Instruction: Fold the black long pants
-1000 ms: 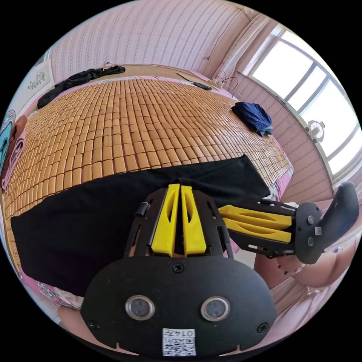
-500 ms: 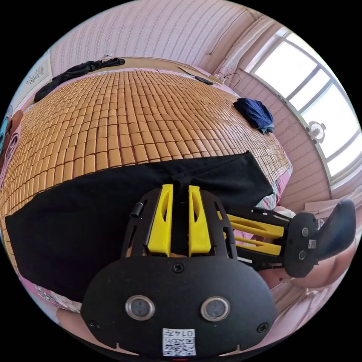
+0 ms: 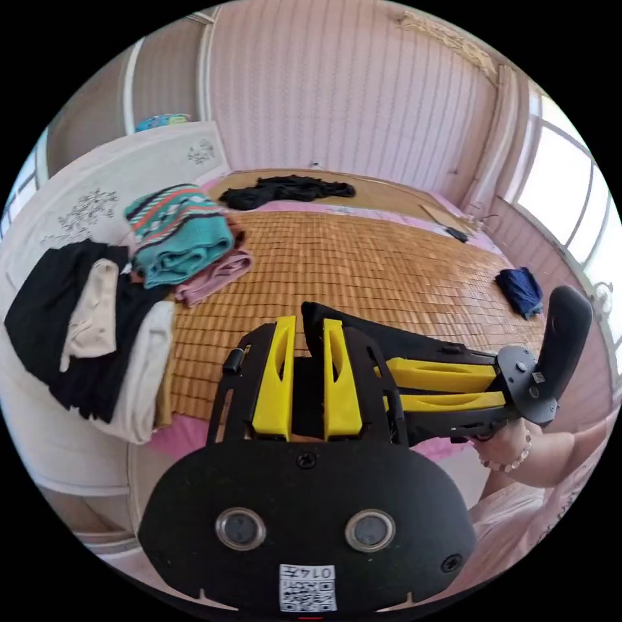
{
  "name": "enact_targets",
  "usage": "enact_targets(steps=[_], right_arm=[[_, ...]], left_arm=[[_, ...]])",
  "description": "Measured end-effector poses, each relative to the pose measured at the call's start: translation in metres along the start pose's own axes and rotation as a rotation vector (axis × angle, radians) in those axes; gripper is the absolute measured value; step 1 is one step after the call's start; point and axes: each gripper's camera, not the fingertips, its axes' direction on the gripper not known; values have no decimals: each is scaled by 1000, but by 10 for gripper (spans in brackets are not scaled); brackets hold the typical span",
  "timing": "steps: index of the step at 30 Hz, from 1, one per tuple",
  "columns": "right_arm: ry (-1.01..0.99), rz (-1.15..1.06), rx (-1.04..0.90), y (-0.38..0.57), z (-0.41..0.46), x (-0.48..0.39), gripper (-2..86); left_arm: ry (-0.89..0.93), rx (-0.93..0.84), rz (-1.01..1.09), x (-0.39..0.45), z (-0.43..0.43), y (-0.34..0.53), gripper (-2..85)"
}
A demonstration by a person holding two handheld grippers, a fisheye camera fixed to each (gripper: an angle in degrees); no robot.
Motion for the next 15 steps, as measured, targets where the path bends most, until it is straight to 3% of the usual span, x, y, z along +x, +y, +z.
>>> enact_targets(steps=[2, 6, 13, 15], right_arm=[[-20, 36, -102, 8, 22, 6, 72], [49, 134, -133, 75, -9, 23, 63], [453, 597, -15, 208, -132, 68, 87], [436, 701, -24, 229, -138, 79, 103]], left_arm=[[-38, 4, -76, -37, -7, 19, 71], [94, 16, -167, -76, -2, 72, 58], [325, -92, -87, -45, 32, 107, 65], [373, -114, -54, -32, 33, 107, 67]])
